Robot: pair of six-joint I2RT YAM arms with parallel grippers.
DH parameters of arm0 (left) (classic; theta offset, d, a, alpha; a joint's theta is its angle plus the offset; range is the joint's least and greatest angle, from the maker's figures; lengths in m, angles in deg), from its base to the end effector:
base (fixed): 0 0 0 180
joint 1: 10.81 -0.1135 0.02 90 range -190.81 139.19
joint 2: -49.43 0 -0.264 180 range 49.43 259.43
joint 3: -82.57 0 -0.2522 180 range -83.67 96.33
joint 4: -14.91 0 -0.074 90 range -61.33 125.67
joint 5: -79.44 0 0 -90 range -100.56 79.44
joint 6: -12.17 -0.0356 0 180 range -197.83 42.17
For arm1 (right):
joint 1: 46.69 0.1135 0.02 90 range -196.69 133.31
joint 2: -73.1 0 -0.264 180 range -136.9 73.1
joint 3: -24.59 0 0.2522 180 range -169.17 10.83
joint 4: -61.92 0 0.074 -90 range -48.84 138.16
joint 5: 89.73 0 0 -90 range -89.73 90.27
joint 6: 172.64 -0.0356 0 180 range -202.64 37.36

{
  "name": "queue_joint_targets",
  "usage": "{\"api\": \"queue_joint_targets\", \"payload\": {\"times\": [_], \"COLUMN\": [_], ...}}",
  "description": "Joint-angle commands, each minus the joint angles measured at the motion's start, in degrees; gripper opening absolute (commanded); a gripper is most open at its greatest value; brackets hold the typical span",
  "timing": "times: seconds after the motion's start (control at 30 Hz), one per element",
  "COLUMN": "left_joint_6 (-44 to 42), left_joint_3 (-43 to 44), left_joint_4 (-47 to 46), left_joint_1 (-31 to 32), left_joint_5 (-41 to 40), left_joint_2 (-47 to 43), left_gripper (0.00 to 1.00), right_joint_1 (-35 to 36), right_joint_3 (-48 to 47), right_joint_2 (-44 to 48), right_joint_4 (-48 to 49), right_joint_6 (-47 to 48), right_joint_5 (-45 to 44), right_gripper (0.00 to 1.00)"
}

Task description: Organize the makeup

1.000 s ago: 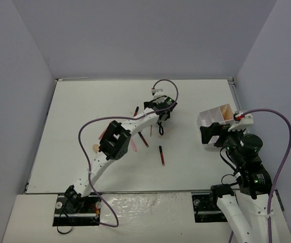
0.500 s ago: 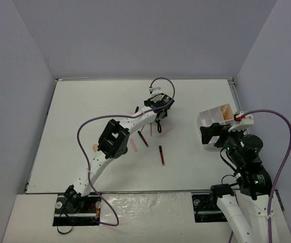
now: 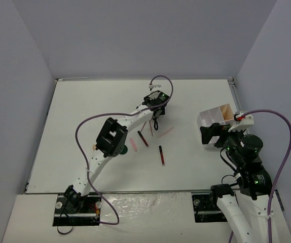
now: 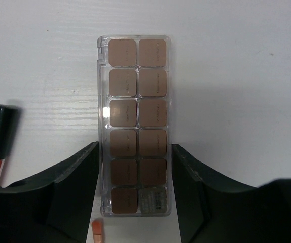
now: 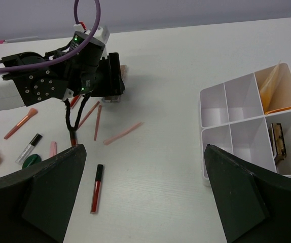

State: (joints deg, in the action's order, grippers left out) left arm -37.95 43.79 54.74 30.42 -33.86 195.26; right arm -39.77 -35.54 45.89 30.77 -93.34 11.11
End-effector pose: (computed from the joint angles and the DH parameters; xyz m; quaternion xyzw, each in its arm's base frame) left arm 0.4349 -0.3624 0.1668 -0.0675 0.9039 -0.1051 0.4092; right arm 0.1043 0.0194 0.3746 -0.0449 0.6948 0.1744 0.6962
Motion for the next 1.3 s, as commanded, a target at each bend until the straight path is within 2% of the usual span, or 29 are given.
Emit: {"api": "queue_joint_targets", "payload": {"times": [0.0, 0.1, 0.23, 0.43, 0.57, 0.73, 0.97, 1.27], "left_joint_6": [-10.16, -17.37, -24.16, -29.68, -29.26, -34.72, -43.0, -47.93], "left_joint_3": [-3.26, -10.75, -25.8, -44.91, -52.47, -57.04, -59.35, -59.85], "left_joint_4": [-8.83, -19.09, -32.83, -43.65, -48.47, -50.14, -51.02, -52.57], "left_joint_1": [-0.53, -0.46, 0.15, 1.98, 3.42, 6.85, 11.91, 14.81], "left_joint_5": [5.4, 10.71, 17.84, 29.26, 36.29, 42.2, 43.43, 42.75], "left_joint_2": [-9.79, -17.61, -29.91, -46.62, -54.14, -60.2, -63.63, -65.71], "left_gripper": [0.0, 0.0, 0.0, 0.0, 0.0, 0.0, 0.0, 0.0], "right_joint_1": [0.47, 0.47, 0.47, 0.47, 0.47, 0.47, 0.47, 0.47], "right_joint_3": [-1.88, -4.81, -9.6, -17.39, -21.38, -25.87, -29.99, -29.07], "right_joint_2": [-1.24, -3.59, -7.05, -15.22, -19.54, -24.31, -29.12, -31.47], "right_joint_4": [3.56, 1.83, -0.77, -5.12, -6.61, -8.33, -9.51, -10.32], "right_joint_6": [-0.26, 0.17, 1.5, 2.61, 2.18, 3.05, 2.27, 1.89], "right_joint_5": [1.02, 2.15, 2.82, 10.1, 16.74, 24.18, 30.0, 28.32], "right_gripper": [1.0, 1.0, 1.0, 0.98, 0.98, 0.97, 0.94, 0.92]}}
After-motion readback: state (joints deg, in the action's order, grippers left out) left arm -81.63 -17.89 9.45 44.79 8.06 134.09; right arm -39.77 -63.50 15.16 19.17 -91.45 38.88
